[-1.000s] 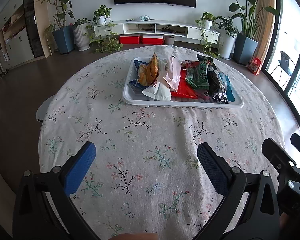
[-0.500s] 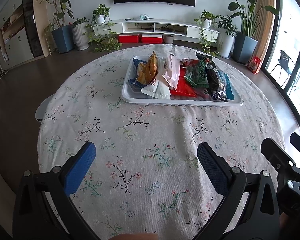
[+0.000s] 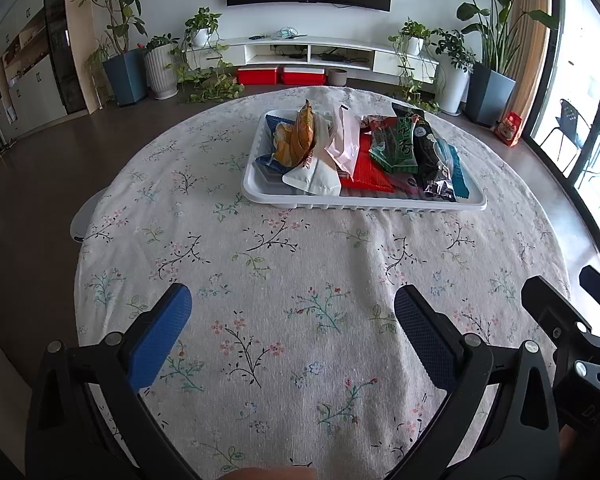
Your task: Organize snacks
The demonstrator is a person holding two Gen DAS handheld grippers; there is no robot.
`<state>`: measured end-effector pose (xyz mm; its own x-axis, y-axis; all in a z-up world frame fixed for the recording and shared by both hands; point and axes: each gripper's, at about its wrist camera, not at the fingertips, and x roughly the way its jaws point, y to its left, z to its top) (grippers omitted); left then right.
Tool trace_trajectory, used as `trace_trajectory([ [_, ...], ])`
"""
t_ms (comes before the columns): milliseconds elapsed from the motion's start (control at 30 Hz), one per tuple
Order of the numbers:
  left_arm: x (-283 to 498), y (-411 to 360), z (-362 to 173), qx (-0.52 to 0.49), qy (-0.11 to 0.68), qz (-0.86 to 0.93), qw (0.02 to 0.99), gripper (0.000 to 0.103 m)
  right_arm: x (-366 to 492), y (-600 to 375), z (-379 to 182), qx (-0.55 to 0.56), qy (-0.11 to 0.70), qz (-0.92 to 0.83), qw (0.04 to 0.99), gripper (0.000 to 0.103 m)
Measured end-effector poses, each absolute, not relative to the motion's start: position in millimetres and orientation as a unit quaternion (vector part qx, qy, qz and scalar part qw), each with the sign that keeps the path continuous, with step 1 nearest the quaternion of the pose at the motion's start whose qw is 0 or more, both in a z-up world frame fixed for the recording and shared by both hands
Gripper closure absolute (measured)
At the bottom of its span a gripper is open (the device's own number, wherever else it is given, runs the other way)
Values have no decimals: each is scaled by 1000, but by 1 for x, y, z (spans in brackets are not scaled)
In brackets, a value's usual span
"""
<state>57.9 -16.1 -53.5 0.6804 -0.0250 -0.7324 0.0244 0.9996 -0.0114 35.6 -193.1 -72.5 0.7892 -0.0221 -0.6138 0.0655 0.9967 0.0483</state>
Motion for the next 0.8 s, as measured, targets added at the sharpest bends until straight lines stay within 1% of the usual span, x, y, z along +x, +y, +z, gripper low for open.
trace_trajectory([
  [800,58,-18,-57,6,406,-9,914,0,34,-192,-75,35,329,-22,944,0],
])
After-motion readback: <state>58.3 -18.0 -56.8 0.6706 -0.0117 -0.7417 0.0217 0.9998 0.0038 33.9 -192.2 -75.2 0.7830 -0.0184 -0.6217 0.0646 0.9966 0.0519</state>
